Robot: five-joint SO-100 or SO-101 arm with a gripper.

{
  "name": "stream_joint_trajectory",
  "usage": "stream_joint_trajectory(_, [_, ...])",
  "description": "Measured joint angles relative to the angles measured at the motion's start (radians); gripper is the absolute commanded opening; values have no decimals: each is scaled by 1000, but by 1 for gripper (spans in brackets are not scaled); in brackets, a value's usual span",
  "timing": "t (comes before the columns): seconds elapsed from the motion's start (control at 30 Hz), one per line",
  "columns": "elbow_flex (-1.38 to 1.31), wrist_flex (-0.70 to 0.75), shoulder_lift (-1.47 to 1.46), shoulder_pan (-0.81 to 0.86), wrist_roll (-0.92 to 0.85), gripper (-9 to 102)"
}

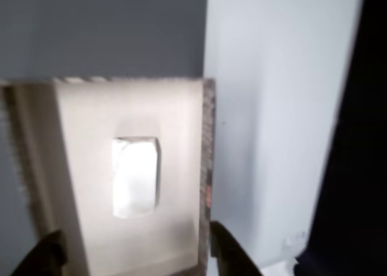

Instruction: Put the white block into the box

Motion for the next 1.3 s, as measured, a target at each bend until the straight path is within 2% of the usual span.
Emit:
stream_joint_trajectory(0.27, [273,-17,307,-83,-120,32])
stream_joint_trajectory(0.47, [506,-17,526,-227,-267,29])
stream_joint_trajectory(0.73, [785,-14,775,-584,-574,19])
stream_joint_trajectory(0.83, [887,11,857,-735,-726,11])
stream_joint_trajectory(0.9, [943,38,911,-830,-822,0])
stream_joint_trajectory(0.93, [974,51,940,-877,-870,-2])
stream_joint_trajectory(1.1, [1150,69,1083,-1101,-1091,-2])
stream_joint_trajectory(1.3, [1338,29,1270,-1227,-1285,-2])
